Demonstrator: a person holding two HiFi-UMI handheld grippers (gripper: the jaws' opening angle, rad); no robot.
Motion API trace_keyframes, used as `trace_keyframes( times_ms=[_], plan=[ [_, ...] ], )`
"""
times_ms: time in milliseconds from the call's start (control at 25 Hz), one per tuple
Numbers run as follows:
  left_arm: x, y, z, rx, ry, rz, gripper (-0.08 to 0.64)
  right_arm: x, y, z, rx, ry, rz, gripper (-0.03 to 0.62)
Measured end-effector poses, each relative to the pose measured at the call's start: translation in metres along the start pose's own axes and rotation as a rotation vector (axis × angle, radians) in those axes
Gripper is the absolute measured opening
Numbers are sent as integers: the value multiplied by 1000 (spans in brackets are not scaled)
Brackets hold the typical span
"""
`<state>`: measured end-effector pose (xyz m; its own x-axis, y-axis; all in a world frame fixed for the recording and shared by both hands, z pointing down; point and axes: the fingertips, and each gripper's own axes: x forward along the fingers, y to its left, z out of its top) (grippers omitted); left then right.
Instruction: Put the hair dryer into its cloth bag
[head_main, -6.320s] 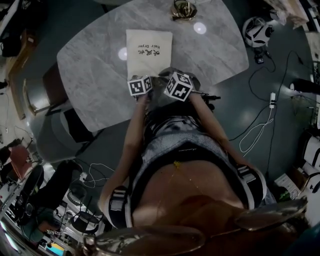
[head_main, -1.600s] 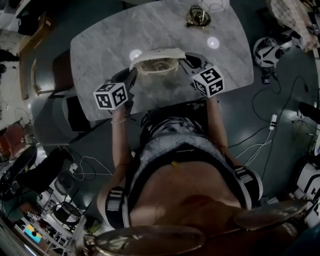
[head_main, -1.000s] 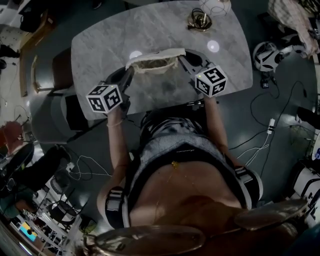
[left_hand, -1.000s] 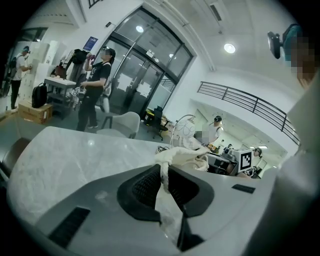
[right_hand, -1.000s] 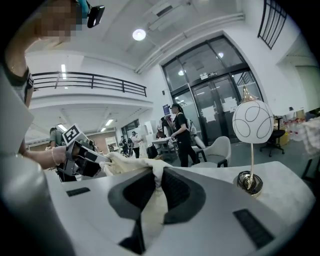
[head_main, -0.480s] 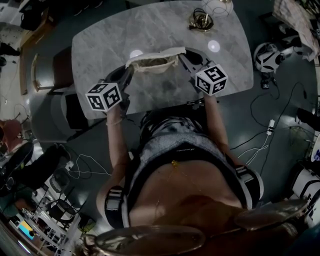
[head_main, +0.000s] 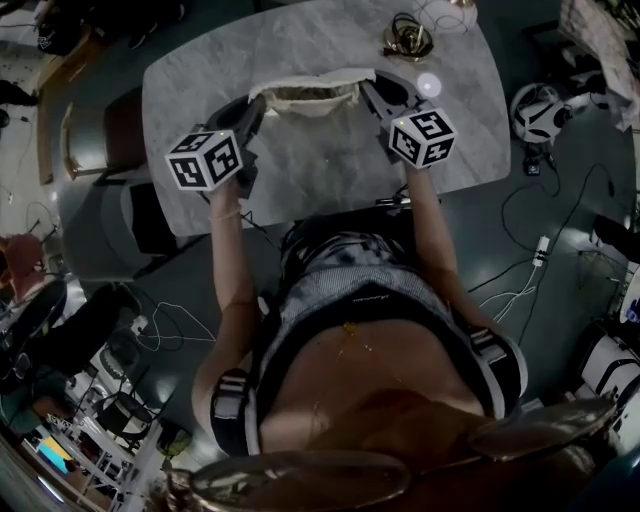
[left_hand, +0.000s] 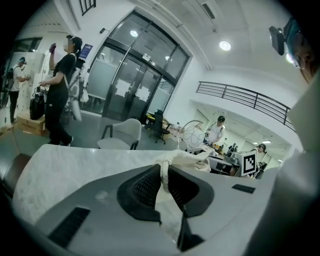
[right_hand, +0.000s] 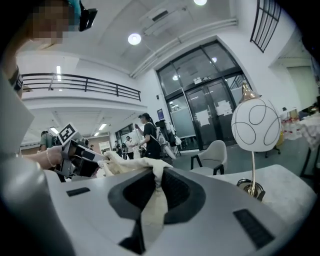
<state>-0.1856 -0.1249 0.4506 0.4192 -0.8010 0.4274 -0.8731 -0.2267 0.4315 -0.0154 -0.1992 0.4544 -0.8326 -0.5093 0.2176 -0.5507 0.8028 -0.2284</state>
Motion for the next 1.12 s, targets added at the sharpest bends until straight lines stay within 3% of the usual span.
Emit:
trace_keyframes(
  times_ms=[280, 760, 1120],
  plan=[
    [17, 23, 22, 8, -26, -6, 38, 29, -7, 20, -164, 71, -10, 89],
    [39, 34, 51, 54, -39, -14, 37, 47, -24, 31, -154, 88, -26, 89],
    [56, 48, 29, 84, 10, 1, 37, 56, -34, 16, -163, 147, -47, 89]
  ],
)
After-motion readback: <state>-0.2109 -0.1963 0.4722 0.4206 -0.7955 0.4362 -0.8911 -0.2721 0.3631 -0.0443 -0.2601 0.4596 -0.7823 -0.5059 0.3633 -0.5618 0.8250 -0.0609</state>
